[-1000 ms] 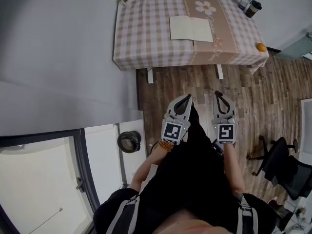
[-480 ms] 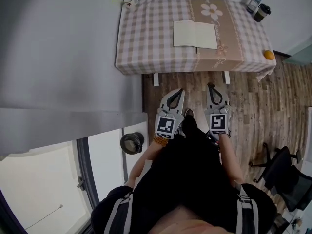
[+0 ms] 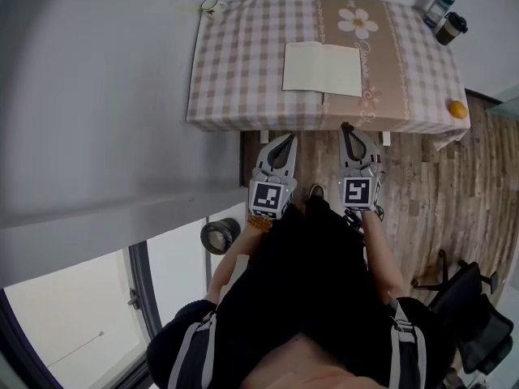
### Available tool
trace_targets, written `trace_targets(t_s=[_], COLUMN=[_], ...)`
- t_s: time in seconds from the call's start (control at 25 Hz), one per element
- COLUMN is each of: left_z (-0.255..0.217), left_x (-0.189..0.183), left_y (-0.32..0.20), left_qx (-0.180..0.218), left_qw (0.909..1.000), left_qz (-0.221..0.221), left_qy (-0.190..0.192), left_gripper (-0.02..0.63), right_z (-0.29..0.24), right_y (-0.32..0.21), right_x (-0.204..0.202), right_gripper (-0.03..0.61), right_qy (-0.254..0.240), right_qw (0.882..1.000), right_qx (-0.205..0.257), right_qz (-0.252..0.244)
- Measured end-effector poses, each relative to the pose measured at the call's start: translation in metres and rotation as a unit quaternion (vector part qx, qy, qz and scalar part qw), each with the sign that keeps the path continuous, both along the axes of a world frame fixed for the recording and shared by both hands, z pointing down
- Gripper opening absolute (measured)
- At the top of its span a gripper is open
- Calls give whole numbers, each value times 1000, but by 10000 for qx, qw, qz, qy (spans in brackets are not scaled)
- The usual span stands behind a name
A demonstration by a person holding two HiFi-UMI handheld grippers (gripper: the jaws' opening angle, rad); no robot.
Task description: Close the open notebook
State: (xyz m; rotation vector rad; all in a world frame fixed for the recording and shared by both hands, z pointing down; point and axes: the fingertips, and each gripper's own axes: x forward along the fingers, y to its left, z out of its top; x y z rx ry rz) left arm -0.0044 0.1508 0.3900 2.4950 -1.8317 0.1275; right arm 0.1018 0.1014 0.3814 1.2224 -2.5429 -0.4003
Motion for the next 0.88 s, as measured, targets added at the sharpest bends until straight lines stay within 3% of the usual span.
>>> trace_targets(t_s=[0.4, 0.72, 0.88], left_z=[17, 42, 51], left_x=[-20, -70, -91], left_y=[-66, -156, -197], left_qx=[-118, -283, -386], left_qw=[9996, 9994, 9992], left_qz=[-249, -159, -42], left_qy=[-108, -138, 73], left_gripper=[12, 12, 12], right_z=[27, 31, 32], right_y=[-68, -142, -172], right_x=[-14, -46, -54], right_gripper=[3, 3, 3], right_qy=[247, 751, 926], right_qw=[9992, 9970, 9953], right_qx=[-248, -159, -203], right_qz=[-165, -38, 193])
